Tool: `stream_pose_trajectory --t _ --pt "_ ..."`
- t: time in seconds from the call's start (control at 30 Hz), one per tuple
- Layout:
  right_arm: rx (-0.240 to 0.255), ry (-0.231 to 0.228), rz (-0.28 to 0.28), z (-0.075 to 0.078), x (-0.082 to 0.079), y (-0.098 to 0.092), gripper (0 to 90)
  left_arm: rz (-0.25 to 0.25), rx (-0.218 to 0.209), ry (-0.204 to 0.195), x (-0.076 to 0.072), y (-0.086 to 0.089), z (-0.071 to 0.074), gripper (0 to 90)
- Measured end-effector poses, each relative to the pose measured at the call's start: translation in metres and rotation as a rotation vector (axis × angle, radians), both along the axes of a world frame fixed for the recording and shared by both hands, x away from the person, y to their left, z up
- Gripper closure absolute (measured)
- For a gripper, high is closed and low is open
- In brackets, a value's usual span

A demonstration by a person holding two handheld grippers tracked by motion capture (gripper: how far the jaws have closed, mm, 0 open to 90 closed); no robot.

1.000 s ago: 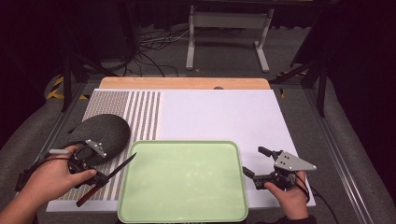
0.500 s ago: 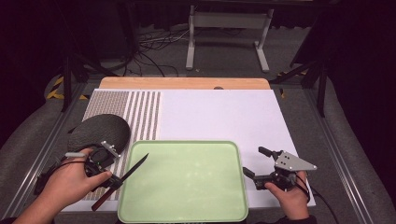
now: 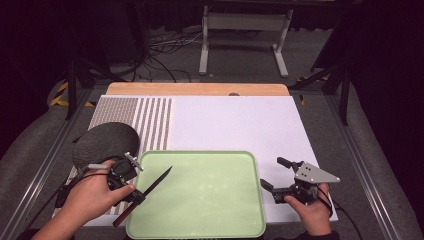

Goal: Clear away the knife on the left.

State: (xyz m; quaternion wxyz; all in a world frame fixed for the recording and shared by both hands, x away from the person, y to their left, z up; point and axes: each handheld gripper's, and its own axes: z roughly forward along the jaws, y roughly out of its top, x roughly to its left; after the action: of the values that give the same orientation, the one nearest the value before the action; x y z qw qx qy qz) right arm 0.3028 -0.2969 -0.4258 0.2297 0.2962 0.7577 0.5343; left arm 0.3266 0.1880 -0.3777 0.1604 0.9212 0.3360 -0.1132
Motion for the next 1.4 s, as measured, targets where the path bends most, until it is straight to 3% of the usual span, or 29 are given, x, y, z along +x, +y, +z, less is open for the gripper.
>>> stream_pose_trajectory --t 0.73,1.07,1.4 --pt "-0.002 0.006 0.000 0.000 0.000 0.000 6.7 -0.034 -0.005 0.058 0.008 -0.033 -0.024 77.8" --pt "-0.004 0.004 -0.001 0.000 0.000 -0.001 6.7 -0.019 0.021 0.087 0.017 -0.043 -0.040 77.8" --pt "-0.002 0.008 -0.001 0.000 0.000 -0.001 6.7 -0.011 0.033 0.110 0.020 -0.048 -0.047 77.7"
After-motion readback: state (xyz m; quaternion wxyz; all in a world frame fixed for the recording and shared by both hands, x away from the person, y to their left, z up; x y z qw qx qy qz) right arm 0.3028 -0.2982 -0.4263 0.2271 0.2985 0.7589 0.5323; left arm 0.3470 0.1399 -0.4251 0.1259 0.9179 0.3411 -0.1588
